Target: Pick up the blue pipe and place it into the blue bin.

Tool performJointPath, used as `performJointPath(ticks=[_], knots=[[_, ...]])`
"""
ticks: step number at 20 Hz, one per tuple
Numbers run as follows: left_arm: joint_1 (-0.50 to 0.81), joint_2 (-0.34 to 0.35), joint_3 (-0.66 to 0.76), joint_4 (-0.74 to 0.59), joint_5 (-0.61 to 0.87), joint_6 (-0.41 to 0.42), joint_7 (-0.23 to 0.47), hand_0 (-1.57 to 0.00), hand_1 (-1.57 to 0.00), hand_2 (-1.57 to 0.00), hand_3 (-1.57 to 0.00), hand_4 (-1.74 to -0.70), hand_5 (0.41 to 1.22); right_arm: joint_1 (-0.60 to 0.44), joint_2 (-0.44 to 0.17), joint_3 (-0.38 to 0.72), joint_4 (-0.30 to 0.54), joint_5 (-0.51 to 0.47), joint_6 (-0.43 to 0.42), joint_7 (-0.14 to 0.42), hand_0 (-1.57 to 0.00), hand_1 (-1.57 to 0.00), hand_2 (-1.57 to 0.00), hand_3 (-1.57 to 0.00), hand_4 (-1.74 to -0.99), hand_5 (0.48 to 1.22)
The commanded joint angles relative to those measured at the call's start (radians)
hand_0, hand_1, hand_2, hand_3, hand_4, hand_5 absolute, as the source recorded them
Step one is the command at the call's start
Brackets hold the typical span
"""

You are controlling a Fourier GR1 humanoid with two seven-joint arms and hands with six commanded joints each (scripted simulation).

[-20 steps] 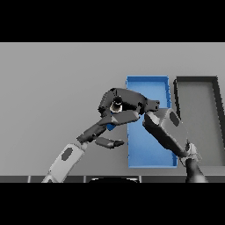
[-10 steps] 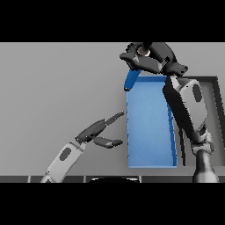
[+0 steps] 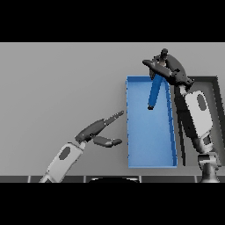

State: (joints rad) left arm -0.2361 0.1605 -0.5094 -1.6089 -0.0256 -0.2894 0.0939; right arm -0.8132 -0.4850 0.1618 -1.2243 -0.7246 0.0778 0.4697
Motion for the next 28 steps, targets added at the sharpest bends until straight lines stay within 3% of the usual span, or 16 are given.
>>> performJointPath(ticks=[1,4,6,7,9,10,11,12,14,16,18,21,25,27,28], knots=[[0.000,0.001,0.003,-0.011,0.001,0.006,-0.001,0.00,0.00,0.00,0.00,-0.87,0.481,0.021,-0.005,0.006,0.001,0.007,-0.026,0.022,-1.57,-1.57,-1.57,-1.57,-1.499,1.221],[0.008,-0.008,-0.002,-0.008,0.007,0.005,0.015,0.00,0.00,0.00,0.00,-0.88,0.479,0.104,-0.020,0.034,-0.019,0.023,-0.091,0.085,-1.57,-1.57,-1.57,-1.57,-1.499,1.221],[0.004,-0.003,0.002,-0.015,0.012,0.003,0.014,0.00,0.00,0.00,0.00,-0.88,0.475,0.155,-0.039,0.064,-0.038,0.035,-0.111,0.140,-1.57,-1.57,-1.57,-1.02,-1.586,1.221],[0.000,-0.002,0.003,-0.014,0.011,0.003,0.011,0.00,0.00,0.00,0.00,-0.88,0.476,0.183,-0.054,0.093,-0.035,0.026,-0.113,0.140,-1.57,-1.57,-1.57,-0.82,-1.617,1.221],[0.001,-0.003,0.000,-0.010,0.004,0.006,0.018,0.00,0.00,0.00,0.00,-0.88,0.481,0.194,-0.098,0.165,-0.023,0.000,-0.130,0.140,-1.57,-1.57,-1.57,-0.62,-1.662,1.221],[-0.001,-0.009,-0.005,-0.004,0.001,0.005,0.018,0.00,0.00,0.00,0.00,-0.89,0.483,0.194,-0.116,0.198,-0.022,-0.015,-0.157,0.130,-1.57,-1.57,-1.57,-0.81,-1.617,1.199],[-0.005,-0.004,0.002,-0.012,0.011,0.002,0.023,0.00,0.00,0.00,0.00,-0.89,0.486,0.200,-0.123,0.217,-0.024,-0.024,-0.178,0.106,-1.57,-1.51,-1.45,-0.96,-1.573,1.188],[-0.002,0.002,0.004,-0.017,0.011,0.001,0.017,0.00,0.00,0.00,0.00,-0.88,0.490,0.193,-0.125,0.233,-0.010,-0.035,-0.202,0.100,-1.26,-1.21,-1.16,-0.77,-1.515,1.176],[0.003,0.008,0.005,-0.017,0.014,-0.002,0.020,0.00,0.00,0.00,0.00,-0.88,0.495,0.185,-0.130,0.261,0.013,-0.081,-0.225,0.105,-0.80,-0.77,-0.74,-0.49,-1.385,1.114],[0.005,0.005,0.003,-0.017,0.013,-0.001,0.015,0.00,0.00,0.00,0.00,-0.88,0.497,0.165,-0.147,0.306,0.036,-0.111,-0.175,0.098,-0.51,-0.50,-0.48,-0.31,-1.296,1.152],[0.006,0.001,-0.001,-0.009,0.004,0.006,0.014,0.00,0.00,0.00,0.00,-0.88,0.495,0.135,-0.175,0.377,0.047,-0.116,-0.138,0.119,-0.33,-0.32,-0.30,-0.20,-1.230,1.056],[-0.005,-0.006,0.001,0.000,0.000,0.011,0.008,0.00,0.00,0.00,0.00,-0.88,0.490,0.121,-0.206,0.480,0.065,-0.100,-0.094,0.140,-0.17,-0.16,-0.16,-0.10,-1.160,0.945],[0.000,-0.004,0.000,0.002,-0.002,0.012,0.005,0.00,0.00,0.00,0.00,-0.88,0.480,0.093,-0.231,0.553,0.090,-0.111,-0.086,0.140,-0.07,-0.07,-0.06,-0.04,-1.131,0.829],[0.001,-0.003,0.002,-0.003,0.004,0.009,0.005,0.00,0.00,0.00,0.00,-0.88,0.476,0.092,-0.245,0.577,0.081,-0.114,-0.084,0.140,-0.38,-0.18,-0.08,-0.03,-1.144,0.792],[-0.001,-0.002,0.002,-0.001,0.001,0.009,0.006,0.00,0.00,0.00,0.00,-0.88,0.474,0.086,-0.248,0.579,0.089,-0.111,-0.081,0.140,-0.30,-0.15,-0.07,-0.02,-1.152,0.778]])
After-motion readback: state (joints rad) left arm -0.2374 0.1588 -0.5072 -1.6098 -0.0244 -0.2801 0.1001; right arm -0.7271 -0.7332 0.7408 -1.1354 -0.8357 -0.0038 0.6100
